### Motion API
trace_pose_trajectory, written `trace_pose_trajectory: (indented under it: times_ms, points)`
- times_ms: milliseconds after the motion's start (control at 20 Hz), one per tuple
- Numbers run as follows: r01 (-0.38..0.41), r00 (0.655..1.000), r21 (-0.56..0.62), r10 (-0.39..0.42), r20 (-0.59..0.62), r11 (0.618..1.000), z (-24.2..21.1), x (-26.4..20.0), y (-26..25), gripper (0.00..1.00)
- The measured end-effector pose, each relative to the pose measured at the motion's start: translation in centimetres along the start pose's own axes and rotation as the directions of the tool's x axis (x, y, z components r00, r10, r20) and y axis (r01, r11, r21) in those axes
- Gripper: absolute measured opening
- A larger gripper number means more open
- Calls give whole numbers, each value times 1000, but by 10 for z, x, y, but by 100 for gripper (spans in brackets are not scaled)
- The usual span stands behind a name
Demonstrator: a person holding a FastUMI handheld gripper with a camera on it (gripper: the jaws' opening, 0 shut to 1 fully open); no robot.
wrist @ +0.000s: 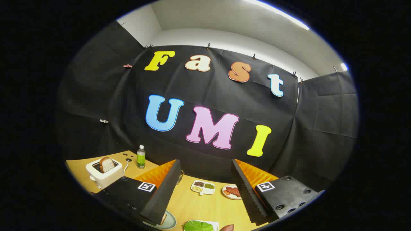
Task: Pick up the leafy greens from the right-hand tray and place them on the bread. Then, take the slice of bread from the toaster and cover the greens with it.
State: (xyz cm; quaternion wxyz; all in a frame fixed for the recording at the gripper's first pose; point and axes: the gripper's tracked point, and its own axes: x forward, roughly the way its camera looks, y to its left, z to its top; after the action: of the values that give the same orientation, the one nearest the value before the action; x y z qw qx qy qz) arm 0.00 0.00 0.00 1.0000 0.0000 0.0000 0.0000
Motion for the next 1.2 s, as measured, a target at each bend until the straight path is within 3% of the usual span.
trace_pose_trajectory:
  times_ms: [900,1200]
  points:
    - [-29,999,10,29,-28,1000,-12,-2,1,98]
    - [-138,982,39,142,-126,990,-49,-1,7,98]
